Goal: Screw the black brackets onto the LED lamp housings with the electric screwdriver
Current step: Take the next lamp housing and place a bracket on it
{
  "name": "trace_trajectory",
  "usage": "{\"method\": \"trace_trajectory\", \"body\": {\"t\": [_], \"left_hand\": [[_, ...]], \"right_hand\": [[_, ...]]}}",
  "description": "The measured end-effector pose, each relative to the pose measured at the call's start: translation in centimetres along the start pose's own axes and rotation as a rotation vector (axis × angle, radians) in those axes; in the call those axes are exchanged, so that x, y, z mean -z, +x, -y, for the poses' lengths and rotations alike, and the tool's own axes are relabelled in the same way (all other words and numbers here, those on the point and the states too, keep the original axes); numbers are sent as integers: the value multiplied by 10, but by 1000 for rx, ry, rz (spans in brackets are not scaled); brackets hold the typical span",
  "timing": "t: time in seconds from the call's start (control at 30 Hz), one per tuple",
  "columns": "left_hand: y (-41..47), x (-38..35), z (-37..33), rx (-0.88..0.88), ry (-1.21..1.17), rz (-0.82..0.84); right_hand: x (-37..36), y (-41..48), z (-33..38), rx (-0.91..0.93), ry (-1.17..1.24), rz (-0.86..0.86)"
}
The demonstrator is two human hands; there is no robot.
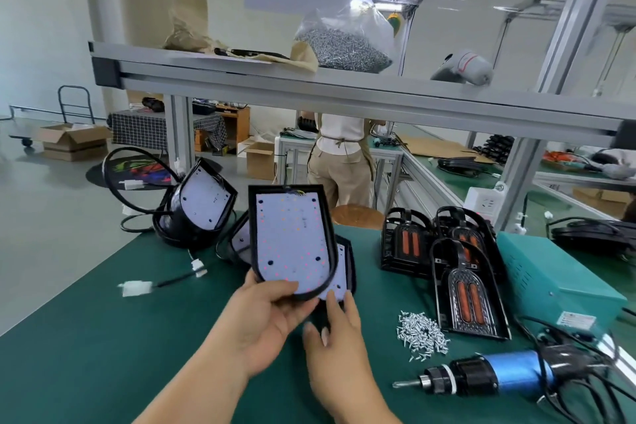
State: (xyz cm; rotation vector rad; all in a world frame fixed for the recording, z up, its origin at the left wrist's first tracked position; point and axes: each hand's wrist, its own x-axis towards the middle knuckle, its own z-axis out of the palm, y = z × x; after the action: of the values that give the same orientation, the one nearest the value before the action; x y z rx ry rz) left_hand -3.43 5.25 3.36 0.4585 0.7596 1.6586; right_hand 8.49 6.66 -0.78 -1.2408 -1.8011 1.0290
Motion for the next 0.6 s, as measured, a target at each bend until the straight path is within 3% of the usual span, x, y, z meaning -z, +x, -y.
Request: {"method": "trace_trajectory", "body": {"t": [0.17,0.23,0.43,0.6], "left_hand": [[-12,1,20,41,154,35],[-14,3,19,27,211,35],[-20,-1,11,-101,184,158],[0,10,-9,-316,155,-89]], "right_hand": [[5,0,-4,-61,516,-237],[12,-2,-1,-38,680,-225],[18,-3,2,-57,798,-278],[14,-7,4,-19,736,-327]]}}
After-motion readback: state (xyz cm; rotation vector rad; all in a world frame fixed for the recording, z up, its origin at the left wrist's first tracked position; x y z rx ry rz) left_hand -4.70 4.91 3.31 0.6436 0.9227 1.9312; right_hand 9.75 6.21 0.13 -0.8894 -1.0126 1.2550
